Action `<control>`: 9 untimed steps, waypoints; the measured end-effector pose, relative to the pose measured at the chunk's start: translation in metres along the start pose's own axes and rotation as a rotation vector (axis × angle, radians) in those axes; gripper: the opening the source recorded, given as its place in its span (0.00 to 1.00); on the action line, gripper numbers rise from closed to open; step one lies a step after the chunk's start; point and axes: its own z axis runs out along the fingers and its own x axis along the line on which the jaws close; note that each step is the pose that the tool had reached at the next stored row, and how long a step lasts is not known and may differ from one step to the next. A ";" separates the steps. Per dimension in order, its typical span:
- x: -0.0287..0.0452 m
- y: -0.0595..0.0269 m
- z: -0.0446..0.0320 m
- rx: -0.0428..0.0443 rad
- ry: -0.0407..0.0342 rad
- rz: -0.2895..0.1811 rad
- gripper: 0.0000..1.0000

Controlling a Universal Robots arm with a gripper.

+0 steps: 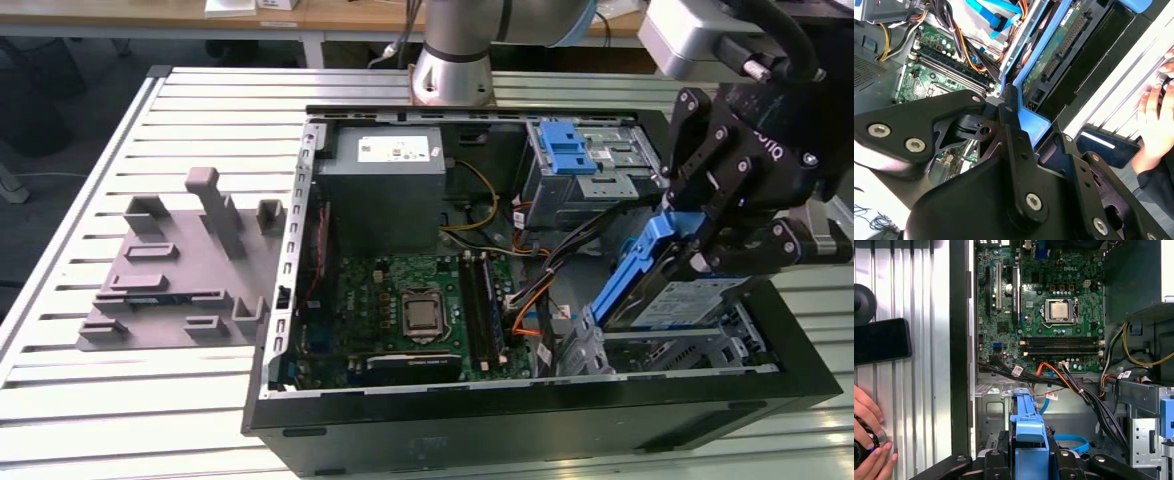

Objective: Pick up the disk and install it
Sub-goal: 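Insert the disk into the insertion slot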

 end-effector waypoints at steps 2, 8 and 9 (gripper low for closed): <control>0.0001 0.0000 0.0016 0.0000 0.0000 0.000 0.36; 0.0006 -0.0001 0.0062 0.0000 -0.0002 0.000 0.36; 0.0007 -0.0001 0.0070 0.0000 -0.0002 0.000 0.36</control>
